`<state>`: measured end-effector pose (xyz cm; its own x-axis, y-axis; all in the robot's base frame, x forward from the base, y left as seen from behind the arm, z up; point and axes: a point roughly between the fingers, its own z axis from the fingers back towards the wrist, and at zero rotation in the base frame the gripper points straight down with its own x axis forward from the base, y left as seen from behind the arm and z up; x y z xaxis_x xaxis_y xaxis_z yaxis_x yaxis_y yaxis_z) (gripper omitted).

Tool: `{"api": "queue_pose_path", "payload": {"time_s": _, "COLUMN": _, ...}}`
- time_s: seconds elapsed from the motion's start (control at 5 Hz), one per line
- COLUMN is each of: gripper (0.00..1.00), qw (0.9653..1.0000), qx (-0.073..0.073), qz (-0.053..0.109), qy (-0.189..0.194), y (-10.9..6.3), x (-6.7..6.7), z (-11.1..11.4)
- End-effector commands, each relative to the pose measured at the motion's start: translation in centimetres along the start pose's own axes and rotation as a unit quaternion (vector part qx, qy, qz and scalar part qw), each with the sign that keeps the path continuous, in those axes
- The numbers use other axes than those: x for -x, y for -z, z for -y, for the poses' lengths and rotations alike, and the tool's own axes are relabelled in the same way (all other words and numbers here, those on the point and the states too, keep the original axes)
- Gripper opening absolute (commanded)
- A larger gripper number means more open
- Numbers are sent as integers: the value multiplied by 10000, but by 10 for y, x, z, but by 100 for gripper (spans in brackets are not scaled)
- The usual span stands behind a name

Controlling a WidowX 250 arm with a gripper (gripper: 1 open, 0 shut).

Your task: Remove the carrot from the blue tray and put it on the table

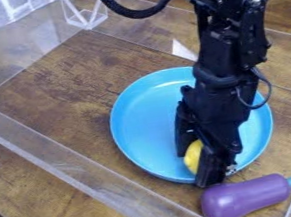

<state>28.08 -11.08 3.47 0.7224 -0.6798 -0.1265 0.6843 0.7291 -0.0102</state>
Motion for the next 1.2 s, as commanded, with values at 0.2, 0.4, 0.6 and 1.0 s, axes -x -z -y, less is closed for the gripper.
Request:
{"api": "queue_pose_path", "payload": {"time_s": 0.2, "gripper": 0, "qw": 9996, "qx": -130, "qz": 250, "qy": 4, "y": -18, "x": 2, "z": -6}}
{"api": "queue_pose_path", "payload": {"time_s": 0.4, "gripper": 0, "qw": 9996, "qx": -132, "qz": 250, "qy": 10, "y": -18, "x": 4, "z": -8}}
{"api": "queue_pose_path", "payload": {"time_s": 0.6, "gripper": 0, "qw": 9996, "qx": -133, "qz": 252, "qy": 15, "y": -18, "x": 5, "z": -9}}
{"api": "queue_pose_path", "payload": {"time_s": 1.0, "gripper": 0, "qw": 9996, "qx": -134, "qz": 256, "qy": 23, "y": -17, "x": 6, "z": -13}}
